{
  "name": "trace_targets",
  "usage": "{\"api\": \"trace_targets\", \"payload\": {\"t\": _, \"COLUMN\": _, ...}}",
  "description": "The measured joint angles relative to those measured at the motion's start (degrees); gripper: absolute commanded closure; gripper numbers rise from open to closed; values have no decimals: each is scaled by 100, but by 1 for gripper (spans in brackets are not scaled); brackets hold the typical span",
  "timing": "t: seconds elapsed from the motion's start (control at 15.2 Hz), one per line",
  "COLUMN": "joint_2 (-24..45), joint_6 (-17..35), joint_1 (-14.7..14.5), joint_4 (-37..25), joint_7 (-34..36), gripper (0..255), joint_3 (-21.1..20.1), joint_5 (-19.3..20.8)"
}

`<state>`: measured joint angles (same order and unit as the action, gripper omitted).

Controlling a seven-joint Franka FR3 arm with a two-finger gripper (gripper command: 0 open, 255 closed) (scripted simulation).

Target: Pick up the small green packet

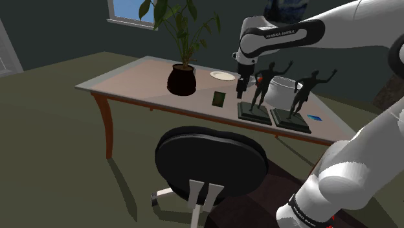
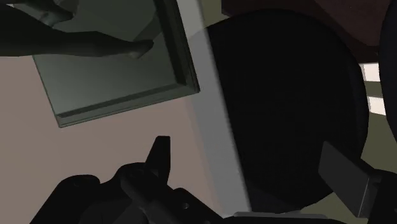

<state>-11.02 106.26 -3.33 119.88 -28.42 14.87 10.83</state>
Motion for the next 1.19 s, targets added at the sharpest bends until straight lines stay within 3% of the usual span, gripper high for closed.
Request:
{"api": "trace_targets", "payload": {"t": 0.46, "joint_2": 1523, "joint_6": 295, "joint_1": 46, "joint_4": -1463, "joint_7": -1469, "gripper": 0, "joint_3": 238, "joint_5": -607}}
{"api": "trace_targets", "payload": {"t": 0.86, "joint_2": 2929, "joint_6": 177, "joint_1": 279, "joint_4": -3103, "joint_7": -2566, "gripper": 0, "joint_3": 134, "joint_5": -1220}}
{"api": "trace_targets", "payload": {"t": 1.19, "joint_2": 3154, "joint_6": 414, "joint_1": 312, "joint_4": -3109, "joint_7": -2718, "gripper": 0, "joint_3": 83, "joint_5": -1309}}
